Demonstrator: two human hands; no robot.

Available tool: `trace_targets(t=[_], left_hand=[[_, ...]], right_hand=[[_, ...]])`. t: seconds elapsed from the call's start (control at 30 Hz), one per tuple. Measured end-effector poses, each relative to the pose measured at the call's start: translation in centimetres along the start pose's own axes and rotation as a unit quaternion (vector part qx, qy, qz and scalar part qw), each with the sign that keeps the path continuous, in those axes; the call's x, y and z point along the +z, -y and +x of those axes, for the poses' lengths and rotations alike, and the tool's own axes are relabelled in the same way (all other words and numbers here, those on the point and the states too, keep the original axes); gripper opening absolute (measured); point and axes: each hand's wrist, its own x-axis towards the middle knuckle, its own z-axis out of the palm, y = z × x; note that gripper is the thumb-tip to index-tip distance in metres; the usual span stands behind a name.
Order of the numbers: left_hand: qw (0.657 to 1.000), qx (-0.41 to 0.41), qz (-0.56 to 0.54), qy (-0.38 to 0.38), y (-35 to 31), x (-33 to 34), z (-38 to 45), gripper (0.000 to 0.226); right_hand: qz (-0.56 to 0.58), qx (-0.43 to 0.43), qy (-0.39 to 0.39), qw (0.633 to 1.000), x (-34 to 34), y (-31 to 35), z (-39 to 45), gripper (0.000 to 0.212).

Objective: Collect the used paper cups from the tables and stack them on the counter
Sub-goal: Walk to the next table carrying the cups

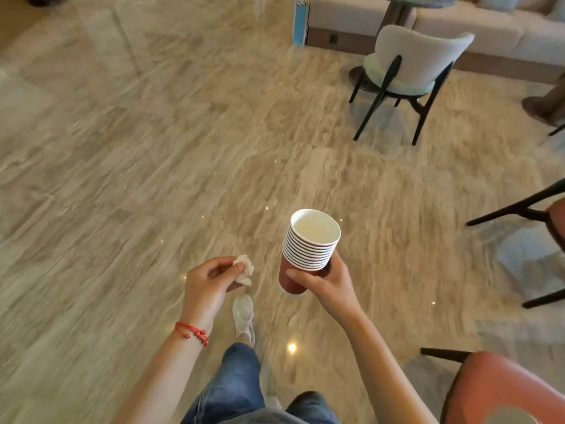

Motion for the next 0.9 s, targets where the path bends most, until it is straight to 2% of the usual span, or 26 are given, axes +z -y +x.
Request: trace_targets(t=[0.23,0.47,0.7,0.9], left_hand=[[1.0,0.007,-0.004,0.014,-5.2,3.8,17.0,0.008],[0.999,0.02,0.003,0.037,-12.9,8.1,34.3,0.017],[0.999,0.005,0.005,0.038,-16.4,13.1,48.3,0.009],[1.0,0.005,0.0,0.024,-19.8,18.7,62.0,0.007]], right_hand=[[0.001,-0.012,0.003,1.0,2.1,4.0,16.9,0.065],[0.023,-0.011,-0.023,0.999,4.1,9.6,33.5,0.055],[0.018,0.001,-0.039,0.999,3.1,11.5,48.1,0.053],[0.0,-0.02,-0.009,1.0,1.7,14.1,63.8,0.046]])
